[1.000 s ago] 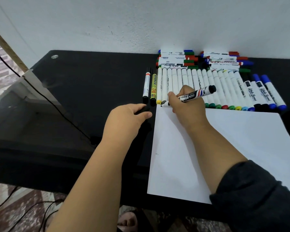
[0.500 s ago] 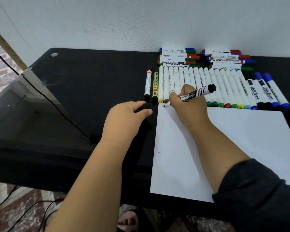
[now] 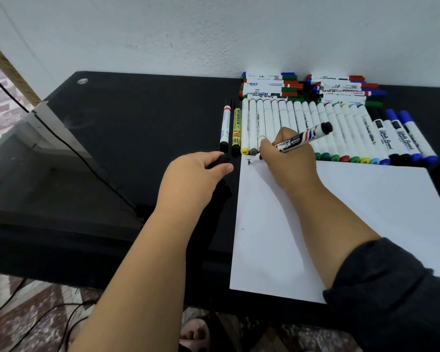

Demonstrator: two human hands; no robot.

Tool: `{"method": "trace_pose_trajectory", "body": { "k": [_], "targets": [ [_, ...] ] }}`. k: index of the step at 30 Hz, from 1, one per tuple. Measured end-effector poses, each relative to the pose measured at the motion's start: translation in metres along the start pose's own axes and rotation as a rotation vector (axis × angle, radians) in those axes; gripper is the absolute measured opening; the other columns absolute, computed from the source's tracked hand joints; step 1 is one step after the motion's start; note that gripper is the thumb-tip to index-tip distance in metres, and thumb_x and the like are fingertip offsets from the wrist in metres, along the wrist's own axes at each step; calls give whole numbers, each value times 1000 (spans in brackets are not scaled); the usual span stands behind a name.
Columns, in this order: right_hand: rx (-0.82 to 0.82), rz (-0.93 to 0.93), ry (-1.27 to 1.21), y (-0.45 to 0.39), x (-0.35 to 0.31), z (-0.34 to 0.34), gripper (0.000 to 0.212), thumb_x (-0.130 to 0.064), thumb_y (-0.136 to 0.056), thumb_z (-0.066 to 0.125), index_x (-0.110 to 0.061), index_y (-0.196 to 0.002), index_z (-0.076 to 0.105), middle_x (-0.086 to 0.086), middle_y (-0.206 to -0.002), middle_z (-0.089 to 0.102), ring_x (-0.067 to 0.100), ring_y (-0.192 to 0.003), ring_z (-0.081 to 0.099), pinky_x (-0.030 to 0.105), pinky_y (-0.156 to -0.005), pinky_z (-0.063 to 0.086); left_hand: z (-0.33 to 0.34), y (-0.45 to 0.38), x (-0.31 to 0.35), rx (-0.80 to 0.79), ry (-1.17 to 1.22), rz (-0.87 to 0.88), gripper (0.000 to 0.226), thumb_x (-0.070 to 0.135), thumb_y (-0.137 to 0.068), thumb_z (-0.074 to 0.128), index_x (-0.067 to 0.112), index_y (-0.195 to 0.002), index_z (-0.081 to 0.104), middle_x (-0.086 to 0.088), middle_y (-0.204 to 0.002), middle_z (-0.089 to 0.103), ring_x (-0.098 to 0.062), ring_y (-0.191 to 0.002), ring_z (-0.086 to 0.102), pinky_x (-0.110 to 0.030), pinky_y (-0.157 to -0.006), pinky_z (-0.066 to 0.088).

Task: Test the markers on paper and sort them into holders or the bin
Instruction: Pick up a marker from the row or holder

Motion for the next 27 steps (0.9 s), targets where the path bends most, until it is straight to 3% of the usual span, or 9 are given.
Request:
{"method": "trace_pose_trajectory", "body": {
  "k": [4,6,11,14,18,22,27],
  "targets": [
    [26,-15,-102,3,-5,-6,25,-28,-87,64,-23,-67,51,-9,-60,56,-4,-51,50,5,-48,35,-1,2,0,-3,20,-2,39,37,-90,59,34,-129,55,12,-104,60,1,-75,53,-17,-69,46],
    [18,-29,-91,5,-8,-5,24,-23,-84,68,-22,-67,51,-13,-65,56,-11,-54,51,2,-50,35,-3,1,-1,0,35,-10,39,36,-90,60,34,-128,56,12,-102,60,-1,-76,55,-19,-71,48],
    [66,21,28,-1,1,-6,35,-23,-85,61,-15,-64,35,4,-62,45,13,-56,43,16,-42,30,-3,1,-1,-4,12,-8,39,37,-90,59,35,-129,55,15,-92,53,3,-69,50,-11,-60,41],
    [38,5,62,-2,-1,-3,28,-17,-86,57,-13,-69,36,-1,-59,33,13,-54,33,18,-41,24,-3,2,1,-4,10,3,39,37,-90,59,34,-129,55,16,-91,53,2,-71,52,-13,-64,43],
    [27,-20,110,-1,-5,0,36,-16,-86,55,-16,-64,28,-1,-57,29,13,-52,30,19,-42,24,-2,3,1,-2,41,4,36,36,-90,60,34,-125,58,17,-89,56,1,-75,54,-14,-68,44],
    [41,-8,126,-1,-5,-2,33,-15,-87,54,-16,-66,29,0,-58,29,13,-51,29,19,-42,26,-1,4,2,-12,21,4,38,36,-90,59,34,-127,57,14,-96,58,0,-74,52,-15,-65,43],
    [18,-20,106,1,-6,0,37,-12,-85,54,-17,-62,25,-3,-56,27,12,-50,27,19,-41,22,-2,6,5,-6,28,11,38,36,-90,60,33,-127,57,10,-111,63,-9,-89,59,-22,-76,45]
  ]
}}
Point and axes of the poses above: each hand's wrist, its own y-axis away from the middle knuckle, its own z-axis out of the palm, x = y × z, the point moved 10 cm from there along -y, towards the middle knuckle
